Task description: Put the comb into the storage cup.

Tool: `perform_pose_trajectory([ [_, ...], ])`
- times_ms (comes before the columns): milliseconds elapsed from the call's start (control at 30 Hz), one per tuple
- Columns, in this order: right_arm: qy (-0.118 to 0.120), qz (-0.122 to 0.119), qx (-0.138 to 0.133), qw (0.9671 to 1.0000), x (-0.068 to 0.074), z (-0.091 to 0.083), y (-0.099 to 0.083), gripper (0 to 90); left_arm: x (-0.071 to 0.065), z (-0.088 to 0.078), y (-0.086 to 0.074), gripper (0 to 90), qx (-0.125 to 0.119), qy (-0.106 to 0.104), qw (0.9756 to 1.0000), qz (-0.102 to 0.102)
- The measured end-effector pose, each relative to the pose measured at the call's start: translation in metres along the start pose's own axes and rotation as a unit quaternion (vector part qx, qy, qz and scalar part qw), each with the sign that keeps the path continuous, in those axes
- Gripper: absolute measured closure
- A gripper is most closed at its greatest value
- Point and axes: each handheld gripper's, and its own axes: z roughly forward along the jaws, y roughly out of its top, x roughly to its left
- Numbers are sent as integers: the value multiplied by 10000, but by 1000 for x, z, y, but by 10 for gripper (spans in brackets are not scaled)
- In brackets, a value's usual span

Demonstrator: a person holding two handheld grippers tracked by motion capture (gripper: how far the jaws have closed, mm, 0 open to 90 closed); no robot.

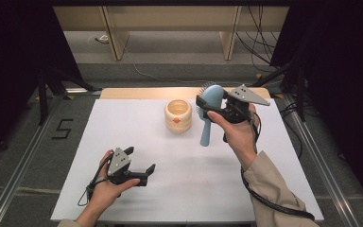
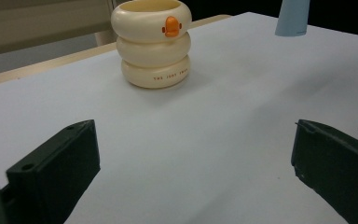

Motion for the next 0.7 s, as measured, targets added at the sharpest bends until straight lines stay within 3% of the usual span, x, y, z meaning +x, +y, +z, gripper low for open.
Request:
perform_pose_trajectory([
  [700,13,-41,-20,10000,6,14,5,212,0,-1,1,16,-33,28,10000,-36],
])
